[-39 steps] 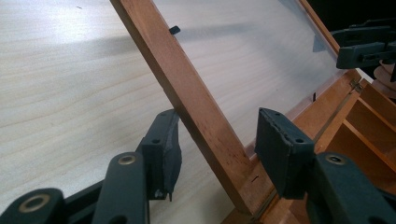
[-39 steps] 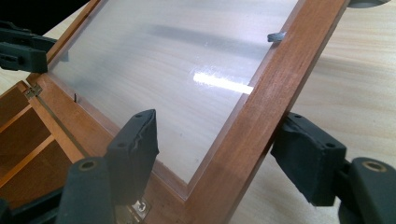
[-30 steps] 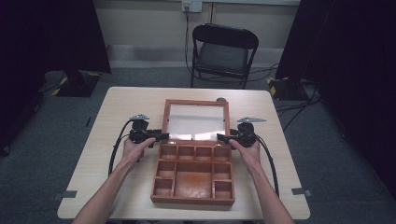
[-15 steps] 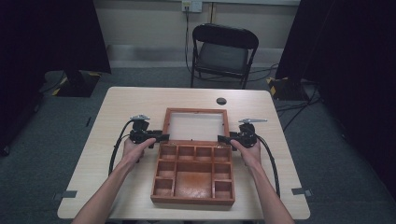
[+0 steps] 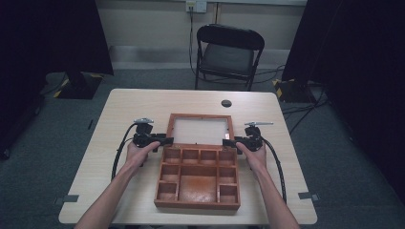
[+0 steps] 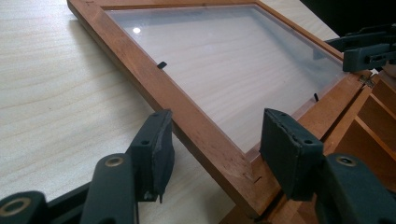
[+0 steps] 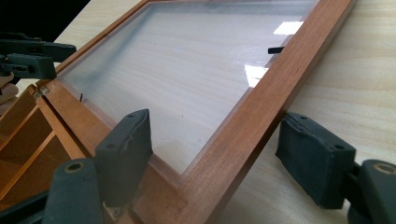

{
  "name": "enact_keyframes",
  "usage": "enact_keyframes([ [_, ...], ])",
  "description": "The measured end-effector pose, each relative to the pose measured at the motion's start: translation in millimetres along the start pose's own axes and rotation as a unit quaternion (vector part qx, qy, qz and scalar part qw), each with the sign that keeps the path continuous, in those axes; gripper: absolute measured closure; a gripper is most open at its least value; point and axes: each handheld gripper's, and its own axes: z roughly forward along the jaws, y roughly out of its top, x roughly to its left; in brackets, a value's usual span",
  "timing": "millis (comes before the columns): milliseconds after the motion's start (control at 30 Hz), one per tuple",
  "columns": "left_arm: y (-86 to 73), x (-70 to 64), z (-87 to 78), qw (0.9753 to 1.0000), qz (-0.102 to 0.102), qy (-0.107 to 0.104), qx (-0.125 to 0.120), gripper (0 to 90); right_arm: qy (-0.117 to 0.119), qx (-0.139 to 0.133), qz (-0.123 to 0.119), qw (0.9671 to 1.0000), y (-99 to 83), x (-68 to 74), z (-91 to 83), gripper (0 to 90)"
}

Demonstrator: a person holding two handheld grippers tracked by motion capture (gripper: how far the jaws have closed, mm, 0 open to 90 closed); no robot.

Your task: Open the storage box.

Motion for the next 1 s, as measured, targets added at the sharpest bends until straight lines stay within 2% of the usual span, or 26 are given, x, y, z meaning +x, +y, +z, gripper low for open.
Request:
enact_keyframes([
  [67,-0.1,-0.6,-0.2,1.0000,0.000,0.001,-0.001,43.8,-0.005,-0.001,-0.003,1.0000,0.0,0.1,0.1,22.3],
  [167,-0.1,-0.8,-1.4,1.0000,0.002,0.001,0.000,42.8,-0.019,-0.001,-0.012,0.9997,0.6,2.0,-1.8,21.7],
  [300,0.4,-2.7,-4.4,0.9998,0.013,0.016,0.007,37.0,-0.032,-0.001,-0.018,0.9993,1.4,3.9,-5.9,21.3],
  [433,0.7,-5.6,-10.4,0.9994,0.020,0.029,0.003,31.6,-0.036,-0.008,-0.024,0.9990,3.6,7.6,-13.7,21.1],
  [633,-1.8,-6.7,-23.4,0.9990,0.029,0.035,-0.003,28.6,-0.035,-0.019,-0.037,0.9985,5.8,16.9,-30.7,21.9],
  [700,-4.2,-6.4,-28.4,0.9986,0.035,0.039,0.003,28.5,-0.036,-0.026,-0.048,0.9979,3.4,20.1,-36.8,22.4],
  [867,-9.7,-3.7,-43.2,0.9977,0.039,0.055,0.002,28.3,-0.056,-0.026,-0.053,0.9967,-7.4,22.1,-53.9,22.6],
  [1000,-16.0,-3.0,-54.6,0.9974,0.043,0.058,0.005,27.6,-0.074,-0.029,-0.054,0.9954,-14.2,21.3,-69.8,21.9],
])
